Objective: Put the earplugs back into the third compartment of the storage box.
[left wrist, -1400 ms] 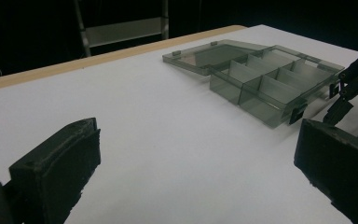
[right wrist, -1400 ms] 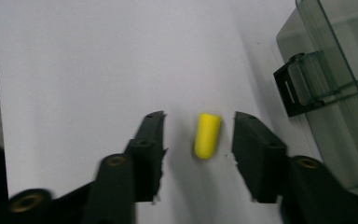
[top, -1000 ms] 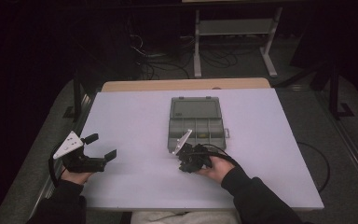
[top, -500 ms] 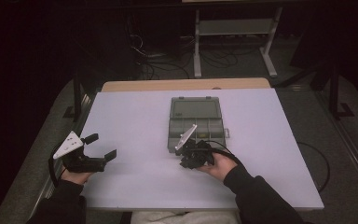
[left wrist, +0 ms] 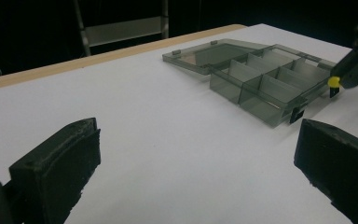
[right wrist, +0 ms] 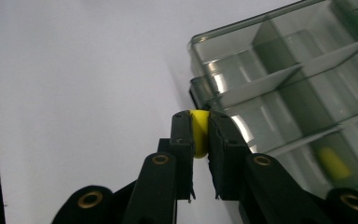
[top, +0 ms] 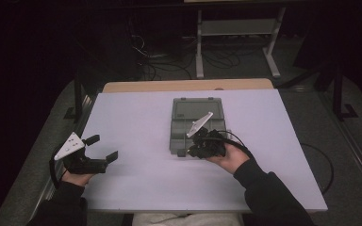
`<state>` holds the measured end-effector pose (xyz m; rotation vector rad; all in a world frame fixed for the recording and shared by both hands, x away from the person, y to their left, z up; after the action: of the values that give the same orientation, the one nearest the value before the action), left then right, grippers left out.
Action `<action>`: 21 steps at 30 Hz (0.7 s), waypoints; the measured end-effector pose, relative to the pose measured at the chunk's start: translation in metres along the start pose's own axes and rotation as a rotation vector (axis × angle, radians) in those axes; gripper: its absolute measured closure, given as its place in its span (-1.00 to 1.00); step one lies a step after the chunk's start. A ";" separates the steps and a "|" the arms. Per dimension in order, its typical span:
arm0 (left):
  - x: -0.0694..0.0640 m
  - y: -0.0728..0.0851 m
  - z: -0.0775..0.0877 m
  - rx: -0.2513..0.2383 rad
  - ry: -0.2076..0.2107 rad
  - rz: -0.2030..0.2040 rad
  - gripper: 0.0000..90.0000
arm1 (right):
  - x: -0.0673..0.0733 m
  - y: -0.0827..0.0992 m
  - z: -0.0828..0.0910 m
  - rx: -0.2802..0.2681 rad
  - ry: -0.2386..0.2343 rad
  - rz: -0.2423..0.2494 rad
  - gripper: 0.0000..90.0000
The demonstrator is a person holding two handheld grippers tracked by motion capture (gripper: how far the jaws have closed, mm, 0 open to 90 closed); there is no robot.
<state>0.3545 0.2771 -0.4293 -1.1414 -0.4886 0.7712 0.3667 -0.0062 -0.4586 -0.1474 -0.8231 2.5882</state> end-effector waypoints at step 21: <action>0.000 0.000 0.000 -0.001 0.001 0.000 -1.00 | -0.045 -0.019 0.028 -0.020 0.066 -0.051 0.75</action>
<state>0.3543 0.2769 -0.4291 -1.1430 -0.4880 0.7702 0.4086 -0.0254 -0.4261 -0.2130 -0.8186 2.5138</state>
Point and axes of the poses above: each handheld gripper's, and its own axes: z roughly backward along the jaws, y roughly out of its underside, x roughly to its left, the point moved 10 cm from there along -z, roughly forward along the jaws, and after that the axes turned 1 degree about y, right-handed, at the moved point
